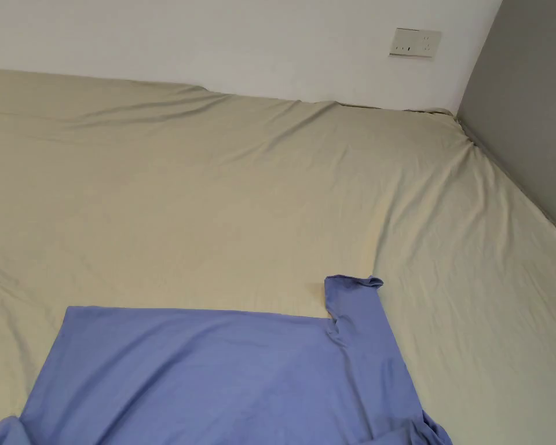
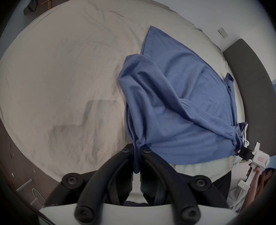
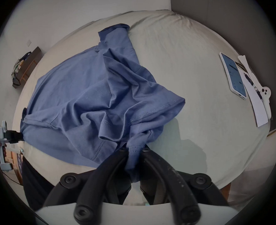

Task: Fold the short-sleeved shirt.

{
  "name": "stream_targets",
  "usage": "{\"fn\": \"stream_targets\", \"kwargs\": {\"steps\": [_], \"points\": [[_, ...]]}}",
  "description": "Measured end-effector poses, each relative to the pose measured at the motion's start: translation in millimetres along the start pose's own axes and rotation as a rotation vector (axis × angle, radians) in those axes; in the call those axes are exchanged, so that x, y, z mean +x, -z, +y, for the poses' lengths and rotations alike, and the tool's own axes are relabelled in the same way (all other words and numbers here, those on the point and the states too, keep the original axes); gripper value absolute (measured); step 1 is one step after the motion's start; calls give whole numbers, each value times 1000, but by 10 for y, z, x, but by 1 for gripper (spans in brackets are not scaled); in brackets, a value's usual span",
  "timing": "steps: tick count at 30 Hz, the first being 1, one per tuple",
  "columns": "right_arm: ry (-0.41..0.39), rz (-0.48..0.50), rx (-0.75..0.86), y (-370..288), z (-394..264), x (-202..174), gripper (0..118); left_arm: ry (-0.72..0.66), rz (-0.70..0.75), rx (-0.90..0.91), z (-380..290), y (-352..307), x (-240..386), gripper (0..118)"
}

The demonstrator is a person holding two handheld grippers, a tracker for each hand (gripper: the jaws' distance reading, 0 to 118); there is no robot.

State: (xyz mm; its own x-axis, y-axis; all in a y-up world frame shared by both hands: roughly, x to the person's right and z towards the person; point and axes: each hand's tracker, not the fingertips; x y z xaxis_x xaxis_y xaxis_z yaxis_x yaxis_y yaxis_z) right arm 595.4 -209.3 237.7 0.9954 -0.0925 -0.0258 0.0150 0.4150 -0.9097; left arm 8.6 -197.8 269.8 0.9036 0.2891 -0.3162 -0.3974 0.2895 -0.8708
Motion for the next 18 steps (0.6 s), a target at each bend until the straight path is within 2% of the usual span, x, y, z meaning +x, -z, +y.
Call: {"fn": "stream_targets", "kwargs": {"steps": [1,2,3,5,6,7,8,10,12,16,18], "points": [[-24,-18,16,-27,-8,-19,18,3,-2,8,-16,-19,17,8],[-50,-43,50,-88,-6,-38,36,17,9,24,-20,-48,38,22],[-63,-68,81,-144,-4,-46,57,42,46,52,-17,-90,56,46],[-39,-79,167,-364,46,-22,101,135,114,115,-23,-270,141,113],[3,-71,228,-498,78,-11,113,170,134,149,-28,-385,170,118],[48,-51,305,-647,118,-3,117,174,109,244,-14,-529,215,117],[85,-11,412,-815,156,-7,117,161,71,343,-7,-691,268,113],[107,0,594,-1125,238,-103,117,148,13,473,12,-1014,383,115],[41,-56,751,-1356,304,-276,118,161,-24,620,-4,-1239,542,116],[-151,-224,957,-1521,317,-747,118,254,-8,939,-207,-1482,903,116],[-192,-221,1020,-1497,270,-919,118,292,10,1054,-305,-1462,1030,116]]}}
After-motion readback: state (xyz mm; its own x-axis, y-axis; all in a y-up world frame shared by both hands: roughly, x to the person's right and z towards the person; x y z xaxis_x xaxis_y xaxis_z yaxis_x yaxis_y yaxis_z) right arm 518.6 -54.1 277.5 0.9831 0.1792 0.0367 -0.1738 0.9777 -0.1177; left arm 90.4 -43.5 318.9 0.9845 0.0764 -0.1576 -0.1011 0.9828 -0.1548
